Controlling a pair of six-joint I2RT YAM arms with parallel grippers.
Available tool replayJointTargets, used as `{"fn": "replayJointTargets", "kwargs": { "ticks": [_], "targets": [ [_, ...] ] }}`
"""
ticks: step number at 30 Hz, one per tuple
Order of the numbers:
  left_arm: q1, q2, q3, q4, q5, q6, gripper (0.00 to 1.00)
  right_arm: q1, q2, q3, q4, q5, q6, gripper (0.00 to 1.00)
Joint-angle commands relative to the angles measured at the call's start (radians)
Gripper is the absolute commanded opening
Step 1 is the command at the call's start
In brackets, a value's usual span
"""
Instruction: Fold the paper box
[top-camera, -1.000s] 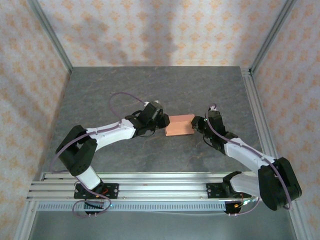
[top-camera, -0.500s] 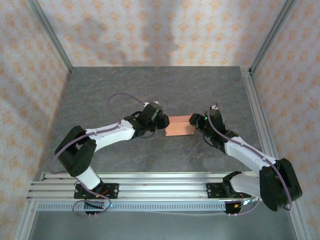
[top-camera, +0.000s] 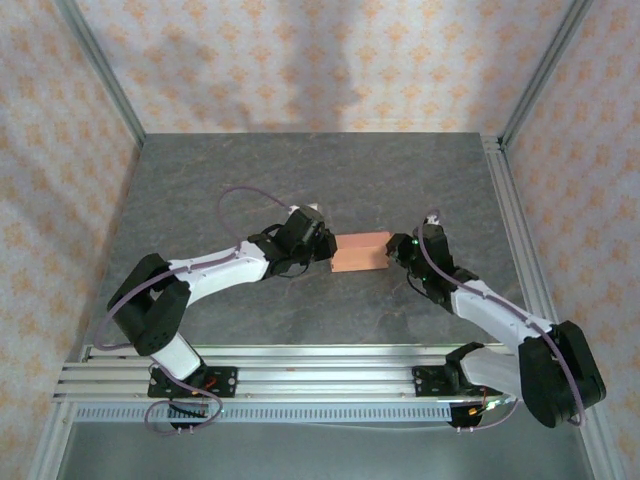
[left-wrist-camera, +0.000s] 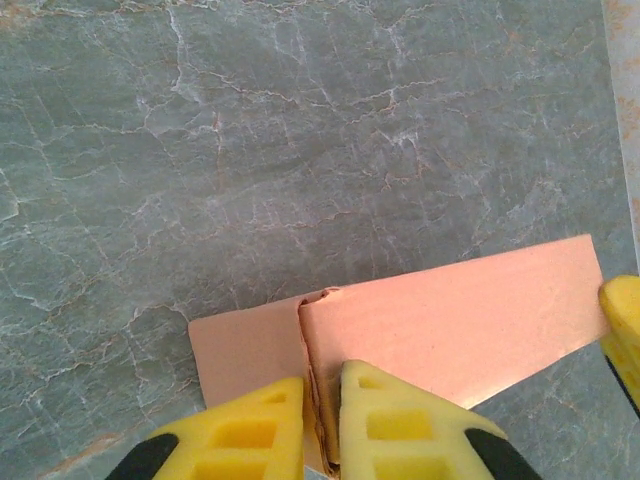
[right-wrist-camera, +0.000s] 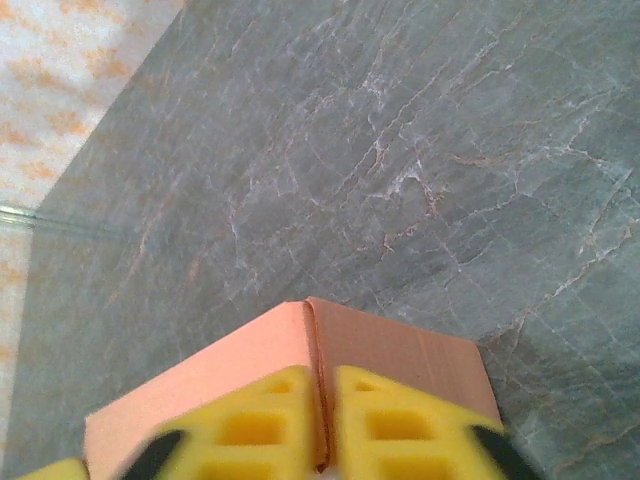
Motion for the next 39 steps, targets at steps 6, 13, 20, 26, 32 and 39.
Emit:
{"fn": "replayJointTargets", "kwargs": {
  "ticks": [6, 13, 20, 26, 32, 39],
  "targets": [
    [-0.014, 0.058, -0.066, -0.234, -0.030, 0.032, 0.09, 0.000, 0.043, 0.076, -0.061, -0.044, -0.060, 0.50],
    [-0.015, 0.053, -0.061, -0.238, -0.041, 0.026, 0.25, 0.001, 0.099, 0.020, -0.018, -0.044, -0.029, 0.25],
    [-0.016, 0.062, -0.025, -0.257, -0.034, 0.040, 0.12, -0.001, 0.061, 0.003, -0.042, -0.017, -0.029, 0.05],
    [-0.016, 0.036, 0.032, -0.291, -0.050, 0.056, 0.22, 0.000, 0.061, 0.061, -0.067, -0.023, -0.053, 0.21],
    [-0.014, -0.005, 0.115, -0.358, -0.106, 0.116, 0.56, -0.001, 0.023, 0.106, -0.102, -0.001, -0.069, 0.50],
    [-0.011, -0.047, 0.251, -0.429, -0.163, 0.298, 0.90, -0.007, -0.007, 0.138, -0.147, 0.025, -0.071, 0.68]
  ]
}}
